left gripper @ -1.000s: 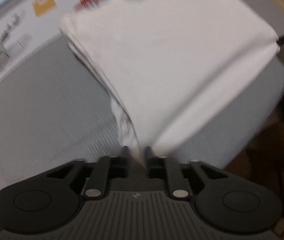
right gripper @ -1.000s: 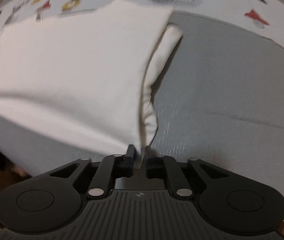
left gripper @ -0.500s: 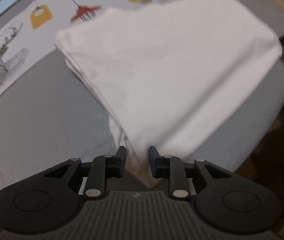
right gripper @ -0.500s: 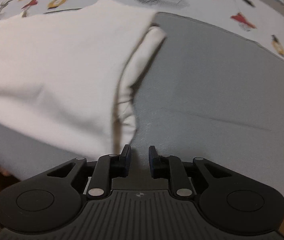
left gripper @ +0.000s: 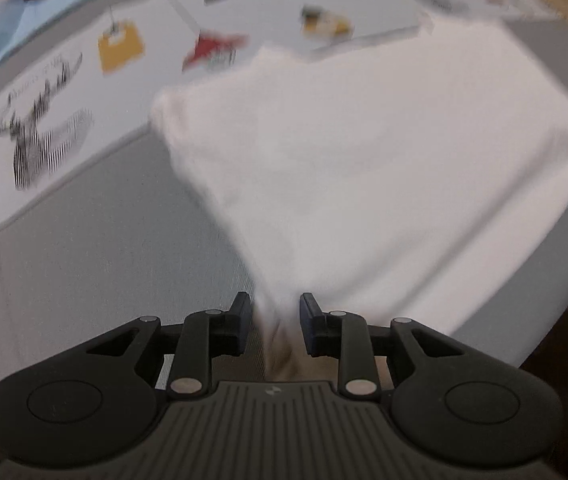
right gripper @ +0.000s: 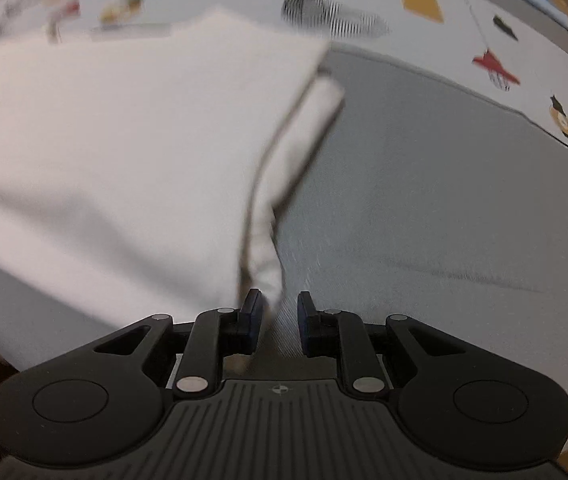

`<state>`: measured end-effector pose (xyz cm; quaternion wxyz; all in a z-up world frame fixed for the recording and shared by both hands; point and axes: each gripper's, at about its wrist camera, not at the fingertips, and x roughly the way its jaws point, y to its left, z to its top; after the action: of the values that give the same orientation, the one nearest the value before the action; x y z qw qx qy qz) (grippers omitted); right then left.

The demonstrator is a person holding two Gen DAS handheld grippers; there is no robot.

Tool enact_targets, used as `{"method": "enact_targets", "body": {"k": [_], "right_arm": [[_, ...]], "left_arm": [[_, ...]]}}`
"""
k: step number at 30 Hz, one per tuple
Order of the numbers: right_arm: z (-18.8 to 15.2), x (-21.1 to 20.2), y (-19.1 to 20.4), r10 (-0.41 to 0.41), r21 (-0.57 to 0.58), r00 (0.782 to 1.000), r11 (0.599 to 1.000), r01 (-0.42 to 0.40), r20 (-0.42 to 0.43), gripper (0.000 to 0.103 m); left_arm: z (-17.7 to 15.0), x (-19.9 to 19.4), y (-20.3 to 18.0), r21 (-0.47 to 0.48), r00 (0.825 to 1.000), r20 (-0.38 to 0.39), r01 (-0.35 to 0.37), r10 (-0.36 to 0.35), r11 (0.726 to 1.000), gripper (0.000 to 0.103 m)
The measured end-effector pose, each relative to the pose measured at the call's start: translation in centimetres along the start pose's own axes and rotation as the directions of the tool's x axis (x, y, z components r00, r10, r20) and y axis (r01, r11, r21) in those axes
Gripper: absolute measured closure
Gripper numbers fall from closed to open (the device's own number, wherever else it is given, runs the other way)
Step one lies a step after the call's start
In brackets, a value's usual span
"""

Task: Fold small clothes
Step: 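Fold the lifted edge over the T-shirt with both tools and release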

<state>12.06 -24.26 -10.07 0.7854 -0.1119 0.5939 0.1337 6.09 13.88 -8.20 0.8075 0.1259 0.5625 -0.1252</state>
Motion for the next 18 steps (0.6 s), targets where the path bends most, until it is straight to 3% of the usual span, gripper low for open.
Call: {"method": "enact_targets", "body": {"k": [2, 3, 5, 6, 8, 10, 12, 15, 18], "right_arm": [[0.0, -0.4, -0.3, 0.027, 0.023, 0.999, 0.999, -0.027, 0.03, 0.081], [-0.1, -0.1, -0.3, 0.014, 0.023, 1.0, 1.0, -0.014, 0.01, 0.081], [-0.6, 1.6, -0.2, -0.043, -0.004, 0.996, 0.999, 0.043, -0.078, 0.081], [-0.9, 2.3, -0.2, -0.09, -0.031, 0.989, 0.996, 0.087, -0.12, 0.081], [-1.0, 2.2, -0.4, -0.131, -0.039, 0.985, 0.991, 0.127, -0.116, 0.081], [-0.4, 0.3, -0.9, -0.122, 0.02, 0.992, 0.992, 0.123, -0.028, 0.081], [0.0, -2.1, -1.0, -0.147, 0.061, 0.985, 0.988, 0.142, 0.088, 0.077], [0.1, -5.5, 0.0, -0.221, 0.095, 0.945, 0.974, 0.204, 0.239, 0.06], [0.4, -7.6, 1.1, -0.225, 0.121, 0.914, 0.973, 0.195, 0.337, 0.058]], "left_arm": [[0.0, -0.8, 0.1, -0.015, 0.997, 0.051, 0.05, -0.049, 0.999, 0.072], [0.0, -0.5, 0.3, -0.029, 0.998, 0.033, 0.061, -0.06, 0.998, 0.072], [-0.4, 1.3, 0.1, -0.015, 0.997, -0.073, 0.001, -0.002, 1.0, 0.071], [-0.8, 2.1, 0.0, 0.011, 0.992, -0.121, -0.036, 0.037, 0.999, 0.064], [-1.1, 2.2, -0.4, 0.037, 0.989, -0.132, -0.063, 0.067, 0.997, 0.06], [-1.0, 1.0, -0.5, 0.024, 0.994, -0.082, -0.072, 0.074, 0.997, 0.059], [-0.8, -0.5, -0.4, -0.01, 0.996, -0.013, -0.093, 0.093, 0.996, 0.057], [-0.3, -3.1, 0.1, -0.081, 0.987, 0.086, -0.13, 0.137, 0.988, 0.047], [-0.2, -6.7, 0.8, -0.162, 0.969, 0.172, -0.151, 0.179, 0.975, 0.042]]}}
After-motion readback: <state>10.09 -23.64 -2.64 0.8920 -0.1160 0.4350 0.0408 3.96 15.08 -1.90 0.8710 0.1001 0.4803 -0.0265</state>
